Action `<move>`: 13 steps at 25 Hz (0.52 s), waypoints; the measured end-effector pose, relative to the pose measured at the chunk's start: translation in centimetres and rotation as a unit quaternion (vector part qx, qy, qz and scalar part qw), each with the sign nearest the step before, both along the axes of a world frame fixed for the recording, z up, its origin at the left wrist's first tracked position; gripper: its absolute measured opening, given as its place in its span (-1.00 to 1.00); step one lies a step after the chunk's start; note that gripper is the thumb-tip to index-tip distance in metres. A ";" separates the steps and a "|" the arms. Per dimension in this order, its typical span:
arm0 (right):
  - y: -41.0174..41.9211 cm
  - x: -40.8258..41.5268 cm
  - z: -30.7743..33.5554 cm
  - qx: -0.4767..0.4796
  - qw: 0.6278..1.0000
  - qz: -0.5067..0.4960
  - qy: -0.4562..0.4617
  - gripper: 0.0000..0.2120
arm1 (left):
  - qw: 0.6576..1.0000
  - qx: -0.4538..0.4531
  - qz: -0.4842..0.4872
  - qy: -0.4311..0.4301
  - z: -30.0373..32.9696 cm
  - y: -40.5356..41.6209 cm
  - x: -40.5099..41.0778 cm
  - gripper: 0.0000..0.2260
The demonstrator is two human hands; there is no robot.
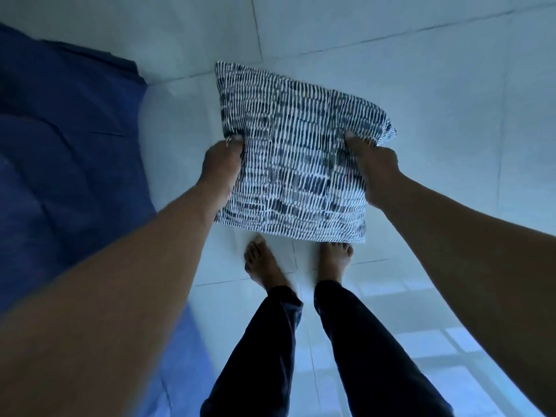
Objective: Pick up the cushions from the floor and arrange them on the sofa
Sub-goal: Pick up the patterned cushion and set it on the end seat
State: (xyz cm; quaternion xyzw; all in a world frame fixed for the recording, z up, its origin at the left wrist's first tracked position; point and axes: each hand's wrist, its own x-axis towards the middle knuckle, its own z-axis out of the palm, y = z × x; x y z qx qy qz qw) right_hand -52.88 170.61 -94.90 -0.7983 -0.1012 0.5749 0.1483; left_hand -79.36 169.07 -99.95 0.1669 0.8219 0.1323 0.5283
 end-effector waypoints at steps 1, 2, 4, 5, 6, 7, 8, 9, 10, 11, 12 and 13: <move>0.1 0.5 0.2 0.002 1.000 0.030 0.002 -0.52 | 1.000 0.004 0.003 -0.021 5.0 -1.9 0.7 -0.57; 0.5 0.2 3.0 0.015 0.999 0.038 -0.003 -0.50 | 0.998 0.025 0.040 -0.036 5.4 -2.0 0.5 -0.54; 0.6 0.1 8.7 0.044 0.997 0.057 0.008 -0.54 | 0.998 0.044 0.043 -0.030 12.8 -3.2 0.4 -0.56; 0.7 -0.1 11.2 0.060 0.996 0.066 0.022 -0.57 | 0.995 0.061 0.077 -0.031 15.3 -3.4 0.3 -0.61; 0.6 -0.3 14.1 0.067 0.994 0.083 0.034 -0.55 | 0.993 0.075 0.079 -0.038 18.0 -3.6 0.0 -0.67; 0.6 -0.5 16.3 0.079 0.992 0.083 0.046 -0.52 | 0.992 0.086 0.084 -0.038 21.1 -4.1 0.0 -0.72; 0.8 -0.9 19.3 0.081 0.991 0.095 0.039 -0.54 | 0.988 0.113 0.099 -0.039 23.6 -4.7 -0.2 -0.76; 0.7 -1.0 21.8 0.092 0.990 0.097 0.041 -0.60 | 0.985 0.119 0.113 -0.049 26.4 -5.3 -0.4 -0.78; 0.6 -1.3 24.9 0.099 0.989 0.101 0.035 -0.67 | 0.983 0.118 0.130 -0.053 29.0 -6.0 -0.7 -0.77; 0.5 -1.6 27.8 0.117 0.987 0.102 0.043 -0.73 | 0.982 0.120 0.137 -0.046 32.6 -6.3 -0.9 -0.77; 0.4 -1.9 30.9 0.130 0.984 0.111 0.040 -0.76 | 0.980 0.129 0.145 -0.050 36.1 -6.6 -1.3 -0.77; 0.2 -2.5 34.0 0.149 0.981 0.116 0.049 -0.79 | 0.976 0.144 0.153 -0.059 39.7 -7.3 -1.8 -0.79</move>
